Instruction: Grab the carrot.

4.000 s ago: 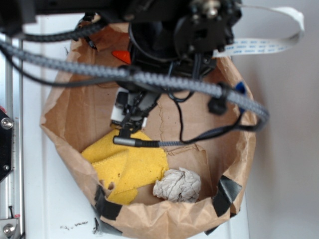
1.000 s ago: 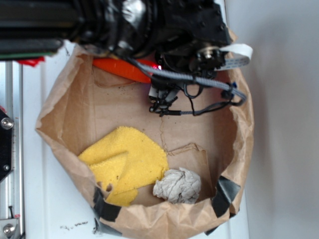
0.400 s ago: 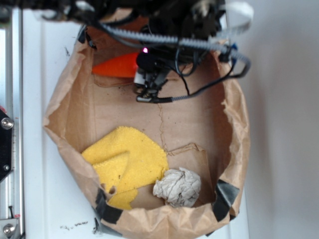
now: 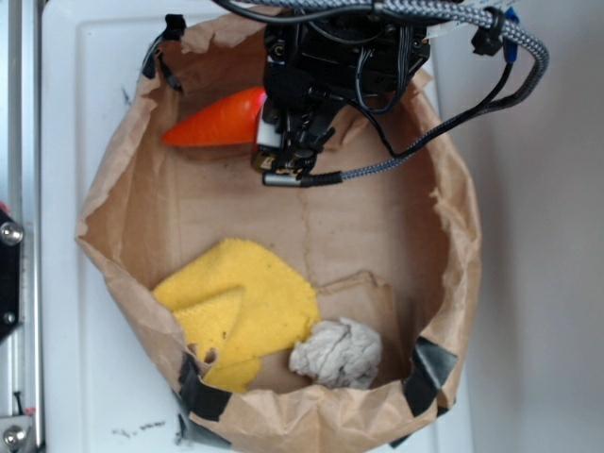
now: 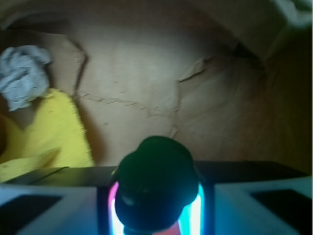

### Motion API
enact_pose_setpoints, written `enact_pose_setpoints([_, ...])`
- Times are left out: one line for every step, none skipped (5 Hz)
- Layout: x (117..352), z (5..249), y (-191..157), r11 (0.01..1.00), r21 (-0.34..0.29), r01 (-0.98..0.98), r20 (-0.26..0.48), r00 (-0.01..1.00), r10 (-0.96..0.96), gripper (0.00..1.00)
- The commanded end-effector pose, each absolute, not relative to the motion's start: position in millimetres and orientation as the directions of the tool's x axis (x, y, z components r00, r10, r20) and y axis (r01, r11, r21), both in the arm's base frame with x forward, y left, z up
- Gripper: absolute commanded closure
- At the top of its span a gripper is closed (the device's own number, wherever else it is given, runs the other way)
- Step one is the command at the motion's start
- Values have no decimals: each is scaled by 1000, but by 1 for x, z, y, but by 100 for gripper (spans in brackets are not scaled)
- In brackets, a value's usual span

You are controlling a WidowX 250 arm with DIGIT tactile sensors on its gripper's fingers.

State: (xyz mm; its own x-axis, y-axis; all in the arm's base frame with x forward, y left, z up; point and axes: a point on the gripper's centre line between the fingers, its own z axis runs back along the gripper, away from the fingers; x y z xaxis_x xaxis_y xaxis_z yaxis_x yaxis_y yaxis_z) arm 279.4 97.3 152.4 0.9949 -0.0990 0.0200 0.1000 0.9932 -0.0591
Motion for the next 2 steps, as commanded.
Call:
enact_pose_setpoints([275, 213, 67, 993, -49, 111, 131, 986, -104, 100])
enact_pose_setpoints([276, 216, 63, 995, -50, 91, 124, 989, -85, 100])
